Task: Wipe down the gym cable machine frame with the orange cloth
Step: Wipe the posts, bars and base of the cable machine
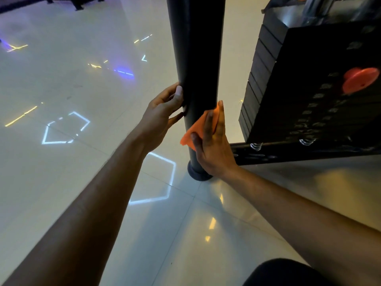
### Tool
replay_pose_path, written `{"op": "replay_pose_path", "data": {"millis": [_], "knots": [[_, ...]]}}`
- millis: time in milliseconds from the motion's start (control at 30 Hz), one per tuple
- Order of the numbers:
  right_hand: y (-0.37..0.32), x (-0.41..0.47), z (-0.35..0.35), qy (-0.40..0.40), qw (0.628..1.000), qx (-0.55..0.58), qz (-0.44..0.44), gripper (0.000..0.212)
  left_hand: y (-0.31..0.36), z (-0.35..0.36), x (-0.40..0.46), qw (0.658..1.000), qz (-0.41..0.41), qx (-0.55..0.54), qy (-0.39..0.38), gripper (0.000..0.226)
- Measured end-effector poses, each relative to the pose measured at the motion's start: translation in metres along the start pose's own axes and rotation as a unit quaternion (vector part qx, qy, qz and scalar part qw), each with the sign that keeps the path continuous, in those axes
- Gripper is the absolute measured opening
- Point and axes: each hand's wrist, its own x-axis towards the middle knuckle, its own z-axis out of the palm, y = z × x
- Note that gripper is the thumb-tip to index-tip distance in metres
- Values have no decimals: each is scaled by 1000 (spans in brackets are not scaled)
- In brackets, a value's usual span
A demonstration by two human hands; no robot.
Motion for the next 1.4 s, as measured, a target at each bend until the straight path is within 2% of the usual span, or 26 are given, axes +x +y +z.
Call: {"op": "replay_pose_path", "data": {"millis": [67,200,300,400,467,667,733,867,933,1033,1167,1233,1300,1400], "knots": [[-12,15,-3,39,999,31,21,100,-1,1,2,1000,1,-6,-8,45],[-21,31,-8,75,994,58,46,94,-6,-1,4,1000,4,-2,-18,47],[-6,13,0,29,999,10,14,105,-14,-2,4,1000,-1,0,-20,49],[11,-14,9,-33,999,-7,12,105,-19,-1,4,1000,-6,-5,-17,48],[12,-17,9,-35,999,3,19,105,-20,0,3,1000,-7,-8,-18,48],[-13,10,6,75,989,83,96,95,-24,2,6,999,5,-19,-32,45],[-10,8,9,78,991,68,83,98,-26,3,7,999,6,-26,-32,45],[20,-19,17,-12,1000,-16,2,109,-38,3,6,999,-5,-29,-32,48],[30,-27,19,-29,999,-27,-23,109,-44,3,4,999,-11,-37,-27,49],[21,-17,15,-7,1000,15,-14,92,-45,4,3,999,-12,-46,-24,46],[-3,0,15,69,991,97,63,79,-46,4,4,999,-10,-39,-29,47],[-1,-1,19,64,994,71,57,89,-49,4,5,999,-13,-34,-30,47],[12,-12,23,24,1000,15,13,102,-53,5,5,999,-14,-39,-26,47],[28,-34,28,-16,1000,-3,-9,103,-61,6,5,999,-21,-46,-19,46]]}}
